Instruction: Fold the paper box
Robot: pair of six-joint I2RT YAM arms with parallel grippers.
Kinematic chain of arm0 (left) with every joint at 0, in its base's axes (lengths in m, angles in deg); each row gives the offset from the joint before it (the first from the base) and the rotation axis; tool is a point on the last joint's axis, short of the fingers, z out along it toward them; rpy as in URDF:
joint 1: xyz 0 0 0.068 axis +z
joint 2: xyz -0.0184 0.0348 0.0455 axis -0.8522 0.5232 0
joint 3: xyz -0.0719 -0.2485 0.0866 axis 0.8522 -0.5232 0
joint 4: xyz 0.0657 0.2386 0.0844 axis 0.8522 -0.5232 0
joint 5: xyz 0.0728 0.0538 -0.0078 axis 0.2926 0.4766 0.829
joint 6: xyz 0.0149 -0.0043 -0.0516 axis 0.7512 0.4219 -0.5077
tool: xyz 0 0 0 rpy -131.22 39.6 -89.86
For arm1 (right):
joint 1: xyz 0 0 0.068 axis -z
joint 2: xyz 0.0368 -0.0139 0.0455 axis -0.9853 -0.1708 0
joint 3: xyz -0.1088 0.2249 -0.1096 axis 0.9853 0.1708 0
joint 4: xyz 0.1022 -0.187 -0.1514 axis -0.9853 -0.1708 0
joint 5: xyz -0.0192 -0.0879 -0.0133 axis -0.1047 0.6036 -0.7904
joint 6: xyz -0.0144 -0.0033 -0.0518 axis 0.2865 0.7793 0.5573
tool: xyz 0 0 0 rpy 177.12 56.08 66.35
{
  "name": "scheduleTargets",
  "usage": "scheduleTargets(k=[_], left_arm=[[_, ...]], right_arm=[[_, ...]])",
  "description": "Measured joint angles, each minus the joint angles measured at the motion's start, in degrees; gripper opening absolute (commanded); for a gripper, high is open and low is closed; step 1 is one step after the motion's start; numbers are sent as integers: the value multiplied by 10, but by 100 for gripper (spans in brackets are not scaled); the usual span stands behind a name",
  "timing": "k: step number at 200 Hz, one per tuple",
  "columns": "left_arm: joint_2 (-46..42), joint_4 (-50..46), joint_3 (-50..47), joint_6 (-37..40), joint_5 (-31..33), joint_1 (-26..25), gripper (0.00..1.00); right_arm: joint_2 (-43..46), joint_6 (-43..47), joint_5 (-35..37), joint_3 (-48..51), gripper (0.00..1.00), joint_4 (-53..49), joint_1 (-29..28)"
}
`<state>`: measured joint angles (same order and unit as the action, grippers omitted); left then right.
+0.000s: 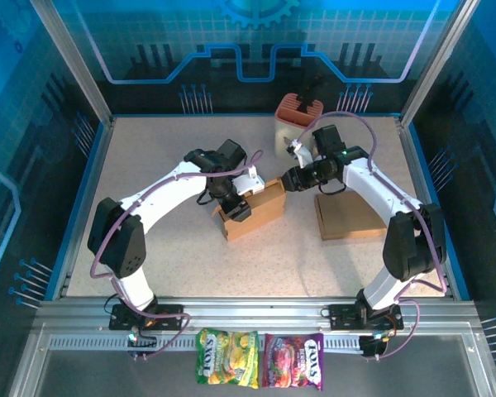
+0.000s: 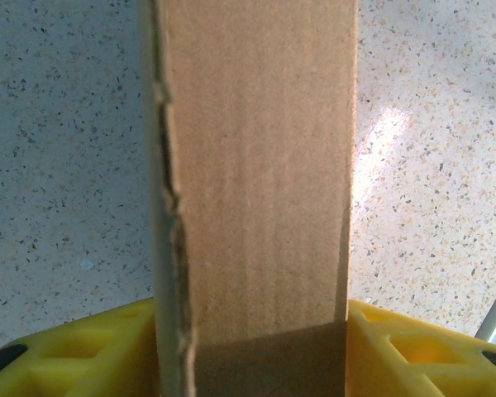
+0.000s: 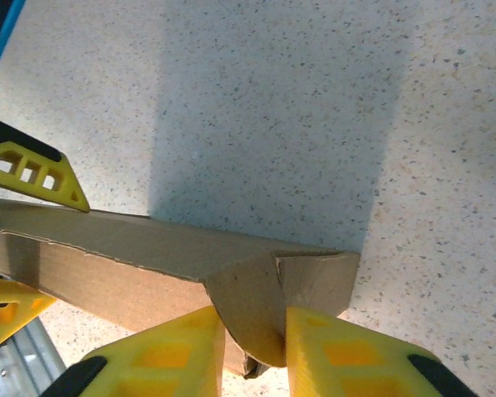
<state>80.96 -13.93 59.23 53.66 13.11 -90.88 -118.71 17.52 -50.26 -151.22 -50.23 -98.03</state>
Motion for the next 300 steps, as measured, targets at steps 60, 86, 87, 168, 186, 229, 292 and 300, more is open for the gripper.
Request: scheduleTargets(k=[60, 86, 87, 168, 186, 229, 292, 300], left_arm=[[0, 0, 0, 2, -2, 0, 54], [0, 0, 0, 2, -2, 0, 53], [0, 0, 0, 2, -2, 0, 53], [0, 0, 0, 2, -2, 0, 52], [0, 0, 0, 2, -2, 0, 51], [0, 0, 0, 2, -5, 0, 51], [2, -1, 3, -3, -1, 0, 48], [2, 0, 4, -3, -1, 0, 48]], right_arm=[[6, 4, 48, -13, 24, -14, -5], [6, 7, 59, -21, 30, -19, -9], [6, 7, 59, -21, 30, -18, -9], [7, 13, 75, -30, 22, -27, -23], [7, 13, 78, -30, 16, -28, -24], [7, 17, 107, -36, 0, -34, -36], [15, -42, 188, -47, 0, -52, -70], [18, -55, 196, -47, 0, -53, -73]])
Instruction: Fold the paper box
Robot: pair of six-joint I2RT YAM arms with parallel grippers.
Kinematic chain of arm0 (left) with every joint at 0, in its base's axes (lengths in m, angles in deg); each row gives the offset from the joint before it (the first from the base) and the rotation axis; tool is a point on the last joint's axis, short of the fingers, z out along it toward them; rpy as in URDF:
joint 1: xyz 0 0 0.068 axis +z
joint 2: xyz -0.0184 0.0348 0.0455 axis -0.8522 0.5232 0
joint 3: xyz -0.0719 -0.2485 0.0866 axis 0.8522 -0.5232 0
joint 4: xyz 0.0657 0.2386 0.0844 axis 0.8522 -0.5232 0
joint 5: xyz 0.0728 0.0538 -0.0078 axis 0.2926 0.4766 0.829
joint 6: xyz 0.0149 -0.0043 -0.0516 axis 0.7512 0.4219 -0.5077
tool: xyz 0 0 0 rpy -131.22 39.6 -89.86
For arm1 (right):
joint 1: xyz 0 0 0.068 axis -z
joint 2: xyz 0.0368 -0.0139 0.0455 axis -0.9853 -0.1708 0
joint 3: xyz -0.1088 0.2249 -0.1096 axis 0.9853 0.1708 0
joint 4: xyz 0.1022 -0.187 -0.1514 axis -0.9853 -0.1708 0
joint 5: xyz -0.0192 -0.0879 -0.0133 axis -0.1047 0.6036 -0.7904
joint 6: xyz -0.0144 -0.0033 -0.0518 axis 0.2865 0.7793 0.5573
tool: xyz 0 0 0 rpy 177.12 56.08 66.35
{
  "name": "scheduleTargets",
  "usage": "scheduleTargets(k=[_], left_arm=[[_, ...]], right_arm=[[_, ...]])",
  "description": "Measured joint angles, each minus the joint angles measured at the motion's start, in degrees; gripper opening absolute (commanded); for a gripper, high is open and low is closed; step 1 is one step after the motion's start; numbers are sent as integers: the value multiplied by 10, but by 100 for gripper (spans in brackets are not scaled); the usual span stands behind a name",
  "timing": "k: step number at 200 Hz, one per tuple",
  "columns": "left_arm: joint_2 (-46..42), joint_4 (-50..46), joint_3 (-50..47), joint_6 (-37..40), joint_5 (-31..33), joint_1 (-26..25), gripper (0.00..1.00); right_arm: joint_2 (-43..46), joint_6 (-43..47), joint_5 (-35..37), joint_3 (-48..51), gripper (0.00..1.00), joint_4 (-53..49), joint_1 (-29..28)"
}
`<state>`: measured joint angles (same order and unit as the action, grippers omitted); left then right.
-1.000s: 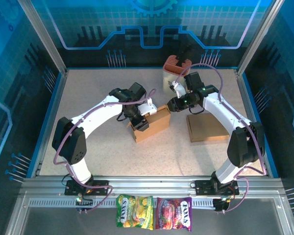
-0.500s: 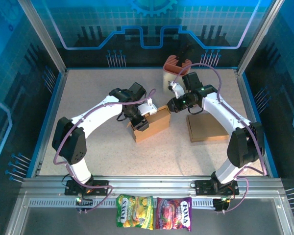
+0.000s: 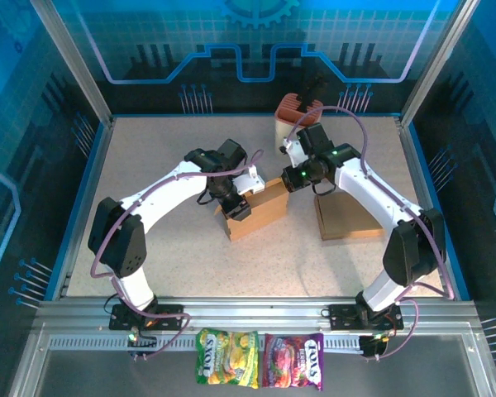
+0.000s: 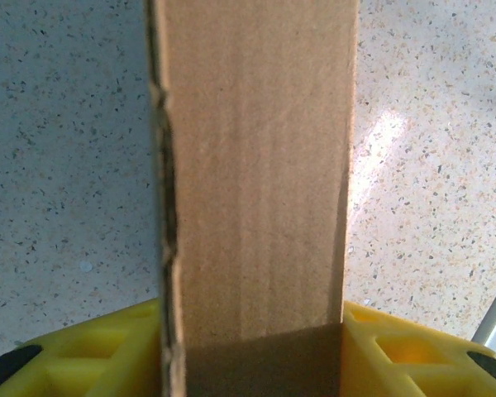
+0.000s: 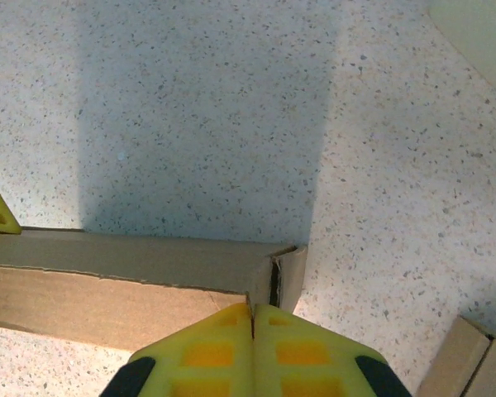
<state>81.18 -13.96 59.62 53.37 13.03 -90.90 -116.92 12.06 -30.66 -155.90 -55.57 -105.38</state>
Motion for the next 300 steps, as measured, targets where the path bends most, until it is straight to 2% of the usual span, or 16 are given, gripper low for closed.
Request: scheduleTargets(k=[41, 113, 186, 240, 279, 300], left_arm=[[0, 1, 5, 0, 10, 0, 48], [2, 0, 10, 0, 19, -3, 50], [-2, 33, 0, -40, 32, -3, 63], [-70, 109, -55, -87, 40, -3, 71], [-122, 173, -82, -146, 47, 1, 70], [-160, 199, -106, -181, 48, 16, 65]], right_arm=[[28, -53, 29, 16, 0, 12, -15], [94, -81, 60, 134, 0, 102, -24], [140, -118, 105, 200, 0, 166, -56], [141, -133, 134, 200, 0, 166, -75], [141, -146, 155, 200, 0, 166, -90], [141, -150, 166, 200, 0, 163, -96]])
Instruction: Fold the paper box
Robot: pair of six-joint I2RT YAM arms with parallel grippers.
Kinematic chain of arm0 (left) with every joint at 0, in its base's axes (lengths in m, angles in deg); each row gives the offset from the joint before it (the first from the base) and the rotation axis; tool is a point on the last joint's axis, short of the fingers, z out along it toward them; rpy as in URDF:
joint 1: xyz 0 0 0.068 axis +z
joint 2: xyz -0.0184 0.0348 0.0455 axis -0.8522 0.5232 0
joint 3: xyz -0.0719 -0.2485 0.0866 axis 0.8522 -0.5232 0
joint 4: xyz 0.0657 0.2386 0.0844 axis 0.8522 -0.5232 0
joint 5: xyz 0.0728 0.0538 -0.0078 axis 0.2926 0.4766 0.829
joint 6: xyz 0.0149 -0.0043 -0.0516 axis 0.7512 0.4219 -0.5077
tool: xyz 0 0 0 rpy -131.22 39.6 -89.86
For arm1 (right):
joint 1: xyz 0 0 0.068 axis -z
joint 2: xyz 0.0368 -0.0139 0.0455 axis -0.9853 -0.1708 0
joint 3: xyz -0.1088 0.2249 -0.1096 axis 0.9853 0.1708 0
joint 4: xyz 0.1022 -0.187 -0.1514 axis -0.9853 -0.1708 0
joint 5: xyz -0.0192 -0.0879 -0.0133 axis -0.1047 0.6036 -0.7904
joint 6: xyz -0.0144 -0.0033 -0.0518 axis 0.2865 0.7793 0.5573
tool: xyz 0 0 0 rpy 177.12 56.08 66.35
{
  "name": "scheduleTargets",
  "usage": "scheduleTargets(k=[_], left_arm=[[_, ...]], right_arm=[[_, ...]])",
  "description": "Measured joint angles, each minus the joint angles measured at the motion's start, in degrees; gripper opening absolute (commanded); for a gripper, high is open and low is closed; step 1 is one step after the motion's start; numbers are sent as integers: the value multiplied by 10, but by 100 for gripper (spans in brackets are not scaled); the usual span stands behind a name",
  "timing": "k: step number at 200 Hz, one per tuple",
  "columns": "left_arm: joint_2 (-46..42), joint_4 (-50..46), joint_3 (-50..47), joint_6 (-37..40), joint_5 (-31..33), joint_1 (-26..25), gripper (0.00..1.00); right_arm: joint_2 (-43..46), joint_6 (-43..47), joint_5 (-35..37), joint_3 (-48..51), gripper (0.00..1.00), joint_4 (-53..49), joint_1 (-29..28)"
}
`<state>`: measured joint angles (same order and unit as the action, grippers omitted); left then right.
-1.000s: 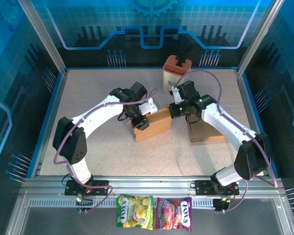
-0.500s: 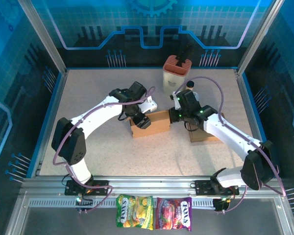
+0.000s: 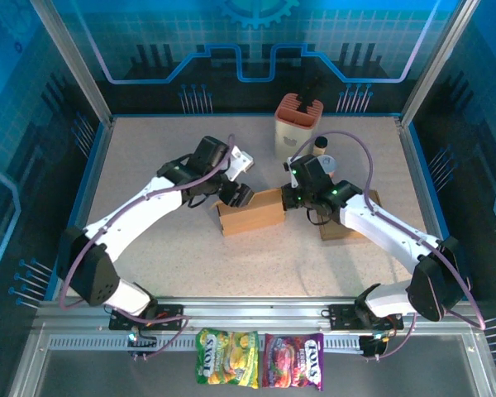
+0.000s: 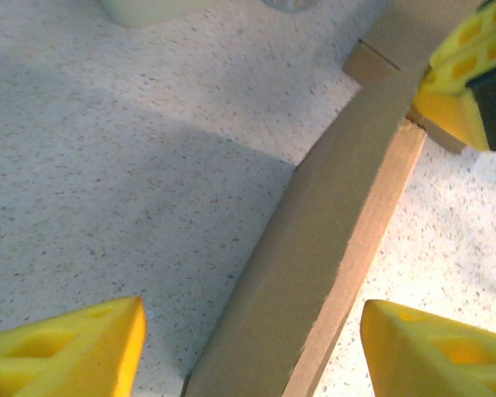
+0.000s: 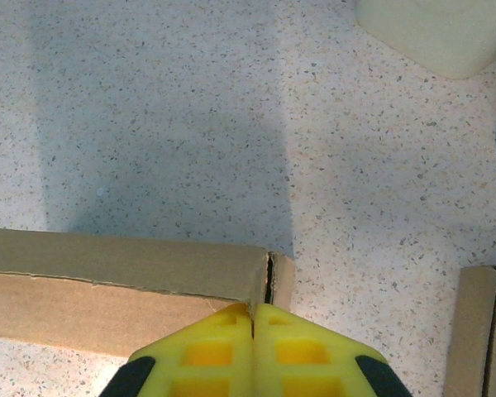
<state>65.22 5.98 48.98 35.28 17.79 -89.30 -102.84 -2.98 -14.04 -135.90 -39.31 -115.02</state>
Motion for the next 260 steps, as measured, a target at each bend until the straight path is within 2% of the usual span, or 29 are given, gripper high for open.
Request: scheduleTargets(k=[37, 60, 88, 114, 155, 202, 260], left_arm=[[-88, -18, -26, -59, 12, 44, 48], [-133, -71, -28, -95, 19, 50, 38], [-144, -150, -31, -154, 23, 50, 32], [-137, -198, -40, -176, 15, 50, 35], [-100, -238, -33, -165, -3, 50, 40], [-30, -244, 6, -151, -1, 54, 42], [-17, -246, 32, -108, 13, 55, 43]], right_arm=[[-1, -6, 13, -1, 0, -3, -4], [-1, -10, 16, -2, 0, -5, -5], [-5, -13, 18, -7, 0, -8, -7], [-9, -17, 22, -12, 0, -12, -9], [-12, -17, 22, -16, 0, -17, -11], [-12, -17, 22, -16, 0, -18, -12], [-13, -18, 22, -19, 0, -22, -12]])
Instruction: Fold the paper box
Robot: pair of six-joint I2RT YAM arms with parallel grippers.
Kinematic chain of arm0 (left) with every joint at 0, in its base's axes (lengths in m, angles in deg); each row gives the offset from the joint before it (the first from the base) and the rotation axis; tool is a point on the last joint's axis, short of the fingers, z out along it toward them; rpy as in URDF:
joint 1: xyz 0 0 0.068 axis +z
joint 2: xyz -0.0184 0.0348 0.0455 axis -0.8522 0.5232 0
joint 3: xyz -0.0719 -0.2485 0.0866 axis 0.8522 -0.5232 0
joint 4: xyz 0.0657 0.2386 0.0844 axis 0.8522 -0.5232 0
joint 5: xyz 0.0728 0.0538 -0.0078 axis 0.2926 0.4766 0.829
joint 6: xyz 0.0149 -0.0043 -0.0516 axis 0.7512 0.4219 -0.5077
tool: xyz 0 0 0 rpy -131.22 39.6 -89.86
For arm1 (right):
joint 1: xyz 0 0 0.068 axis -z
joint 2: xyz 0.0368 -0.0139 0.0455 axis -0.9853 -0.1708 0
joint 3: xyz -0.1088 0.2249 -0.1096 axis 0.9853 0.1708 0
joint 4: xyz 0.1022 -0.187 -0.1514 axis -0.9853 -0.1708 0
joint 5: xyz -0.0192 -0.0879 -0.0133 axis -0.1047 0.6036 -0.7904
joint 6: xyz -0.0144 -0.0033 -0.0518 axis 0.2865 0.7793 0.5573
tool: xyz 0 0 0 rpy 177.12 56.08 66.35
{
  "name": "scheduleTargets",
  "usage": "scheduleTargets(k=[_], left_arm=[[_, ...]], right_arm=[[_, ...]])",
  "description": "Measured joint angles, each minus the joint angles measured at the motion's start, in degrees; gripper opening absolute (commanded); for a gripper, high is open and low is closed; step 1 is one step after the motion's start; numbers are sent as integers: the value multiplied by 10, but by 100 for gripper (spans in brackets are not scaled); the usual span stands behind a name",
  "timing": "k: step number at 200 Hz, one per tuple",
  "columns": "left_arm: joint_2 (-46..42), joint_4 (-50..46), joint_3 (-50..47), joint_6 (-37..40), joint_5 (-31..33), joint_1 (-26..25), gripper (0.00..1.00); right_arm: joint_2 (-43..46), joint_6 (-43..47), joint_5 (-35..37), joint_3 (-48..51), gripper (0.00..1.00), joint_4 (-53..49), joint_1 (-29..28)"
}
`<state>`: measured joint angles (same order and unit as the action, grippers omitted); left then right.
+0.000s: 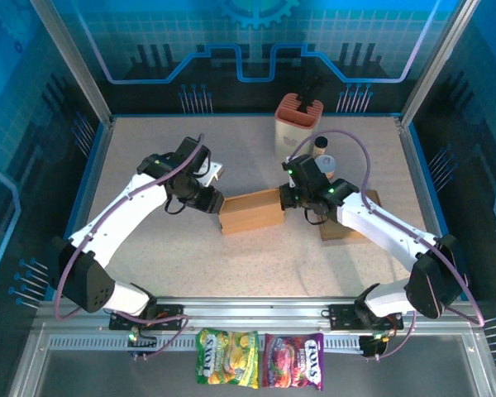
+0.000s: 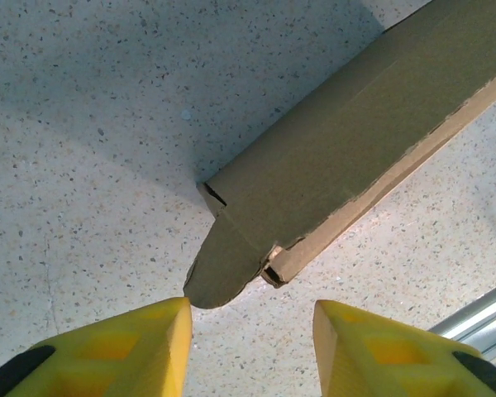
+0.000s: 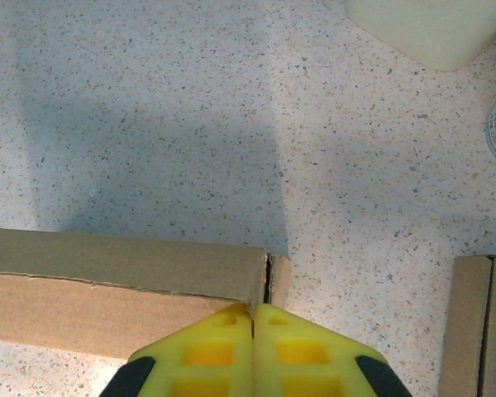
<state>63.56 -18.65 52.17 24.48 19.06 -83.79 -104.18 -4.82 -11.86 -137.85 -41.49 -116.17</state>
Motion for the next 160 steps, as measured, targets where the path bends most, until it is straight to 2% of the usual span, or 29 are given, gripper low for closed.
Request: scheduleTargets(k=[41, 103, 160], left_arm=[[17, 2, 0, 11, 6, 3, 36], [38, 7, 7, 21, 10, 5, 20], [40, 9, 8, 20, 10, 5, 15]], right_arm=[[-2, 0, 0, -1, 0, 0, 0], [-3, 0, 0, -3, 0, -1, 0], [-3, -1, 0, -3, 0, -1, 0]])
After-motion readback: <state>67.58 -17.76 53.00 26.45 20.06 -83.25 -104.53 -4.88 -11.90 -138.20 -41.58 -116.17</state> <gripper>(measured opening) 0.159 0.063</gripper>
